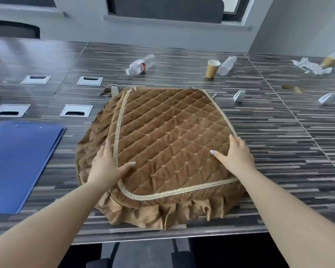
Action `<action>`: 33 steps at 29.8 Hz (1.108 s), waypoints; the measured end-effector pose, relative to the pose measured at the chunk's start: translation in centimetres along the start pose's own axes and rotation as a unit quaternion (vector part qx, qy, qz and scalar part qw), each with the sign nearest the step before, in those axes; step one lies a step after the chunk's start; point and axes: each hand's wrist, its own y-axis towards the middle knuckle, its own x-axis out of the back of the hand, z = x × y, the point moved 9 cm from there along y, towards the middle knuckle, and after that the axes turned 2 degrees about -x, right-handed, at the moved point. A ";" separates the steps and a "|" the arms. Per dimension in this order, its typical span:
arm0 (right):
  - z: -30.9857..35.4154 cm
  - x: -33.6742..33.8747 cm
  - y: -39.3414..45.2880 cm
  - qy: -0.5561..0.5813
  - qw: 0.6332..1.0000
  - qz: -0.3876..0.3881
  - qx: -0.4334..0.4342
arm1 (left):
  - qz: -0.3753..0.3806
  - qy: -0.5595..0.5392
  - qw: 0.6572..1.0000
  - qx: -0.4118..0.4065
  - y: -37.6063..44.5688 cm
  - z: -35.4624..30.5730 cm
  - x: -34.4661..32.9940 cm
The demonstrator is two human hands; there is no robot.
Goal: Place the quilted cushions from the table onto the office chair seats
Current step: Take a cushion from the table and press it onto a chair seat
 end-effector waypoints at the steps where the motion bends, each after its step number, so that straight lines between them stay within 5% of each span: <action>1: -0.7 -0.4 0.5 0.009 1.000 0.010 -0.018 | -0.002 -0.007 1.000 0.004 0.3 0.1 -0.3; 7: -1.9 -2.4 2.9 0.080 0.991 0.042 -0.095 | -0.058 -0.035 0.995 0.067 1.5 0.6 -0.6; 12: -2.1 -0.1 2.1 0.108 0.983 -0.043 -0.141 | -0.104 -0.241 0.948 0.179 1.3 1.7 1.5; 16: -2.5 0.4 0.4 0.148 0.972 -0.036 -0.177 | -0.087 -0.290 0.936 0.182 -0.4 2.0 3.0; 25: 3.3 3.0 -8.9 0.220 0.967 -0.045 -0.123 | -0.142 -0.307 0.927 0.163 -8.4 7.3 12.0; 33: 15.4 4.5 -25.1 0.271 0.962 -0.013 -0.006 | -0.253 -0.319 0.899 0.161 -24.3 19.3 25.9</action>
